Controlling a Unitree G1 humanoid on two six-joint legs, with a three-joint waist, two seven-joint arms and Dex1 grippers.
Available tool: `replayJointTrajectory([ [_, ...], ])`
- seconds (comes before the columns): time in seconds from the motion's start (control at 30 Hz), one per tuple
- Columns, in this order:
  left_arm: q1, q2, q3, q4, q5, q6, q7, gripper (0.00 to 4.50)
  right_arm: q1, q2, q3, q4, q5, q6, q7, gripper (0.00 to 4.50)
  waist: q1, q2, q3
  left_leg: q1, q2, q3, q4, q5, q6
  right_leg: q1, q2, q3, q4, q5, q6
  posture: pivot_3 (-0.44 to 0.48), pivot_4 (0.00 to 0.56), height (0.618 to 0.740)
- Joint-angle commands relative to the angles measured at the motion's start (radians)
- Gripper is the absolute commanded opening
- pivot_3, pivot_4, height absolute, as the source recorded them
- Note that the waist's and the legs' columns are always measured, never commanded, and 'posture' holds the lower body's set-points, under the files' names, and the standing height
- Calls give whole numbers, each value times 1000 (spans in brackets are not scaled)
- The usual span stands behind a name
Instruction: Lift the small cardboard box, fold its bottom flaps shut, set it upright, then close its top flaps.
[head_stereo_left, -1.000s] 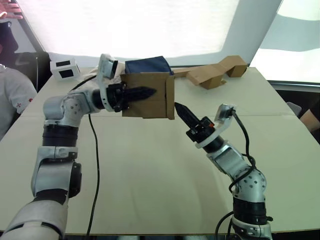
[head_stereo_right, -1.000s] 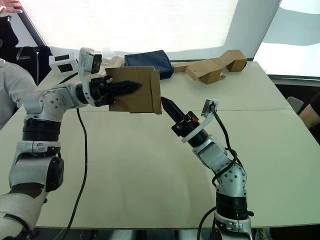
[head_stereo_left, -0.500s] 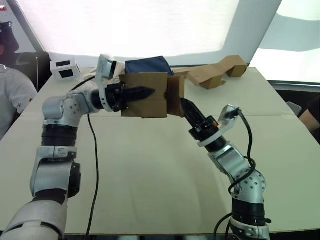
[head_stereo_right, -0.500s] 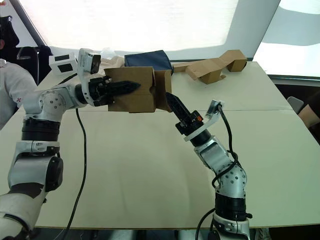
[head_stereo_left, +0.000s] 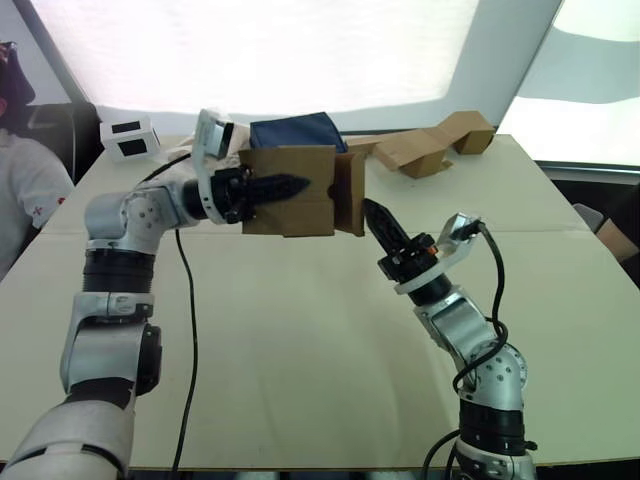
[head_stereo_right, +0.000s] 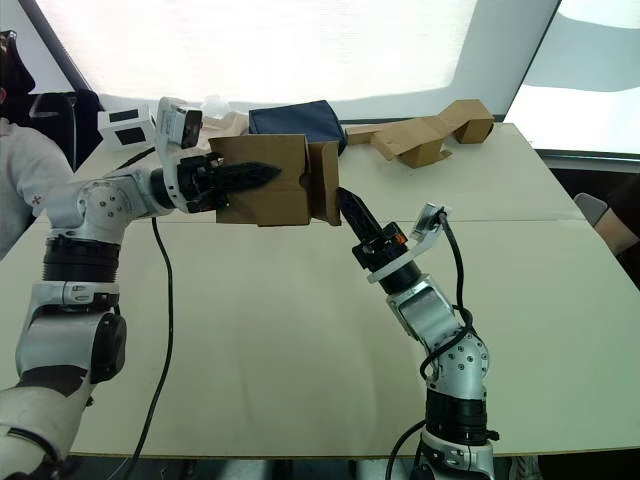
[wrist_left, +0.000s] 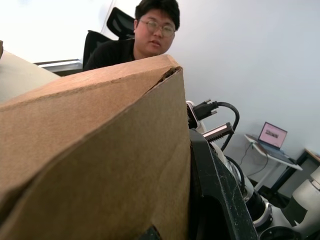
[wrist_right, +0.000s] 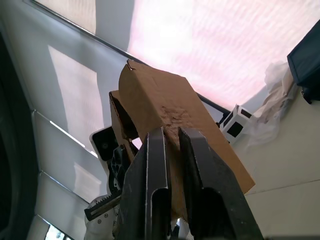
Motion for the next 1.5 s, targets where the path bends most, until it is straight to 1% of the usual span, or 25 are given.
replayJointTrajectory([
  [0.03, -17, 0, 27, -21, -23, -8, 0, 0, -11, 4, 12, -16, -2, -10, 4, 357, 0, 0, 0, 0, 0, 0, 0, 0, 0, 0, 0, 0, 0, 0, 0, 0, 150, 740],
  [0.8, 20, -47, 4, -51, -5, -58, 35, 0, -35, 20, 69, -44, -23, -23, -8, 357, 0, 0, 0, 0, 0, 0, 0, 0, 0, 0, 0, 0, 0, 0, 0, 0, 150, 740],
  [1.23, 25, -72, 8, -56, -9, -60, 57, 0, -43, 73, 110, -37, -42, -31, -15, 357, 0, 0, 0, 0, 0, 0, 0, 0, 0, 0, 0, 0, 0, 0, 0, 0, 150, 740],
  [1.43, 9, -72, 17, -31, -5, -69, 63, 0, -31, 57, 118, -58, -29, -2, -8, 357, 0, 0, 0, 0, 0, 0, 0, 0, 0, 0, 0, 0, 0, 0, 0, 0, 150, 740],
  [1.5, 0, -65, 24, -23, -8, -67, 61, 0, -23, 13, 84, -82, -15, 6, -12, 357, 0, 0, 0, 0, 0, 0, 0, 0, 0, 0, 0, 0, 1, 0, 0, 0, 150, 740],
])
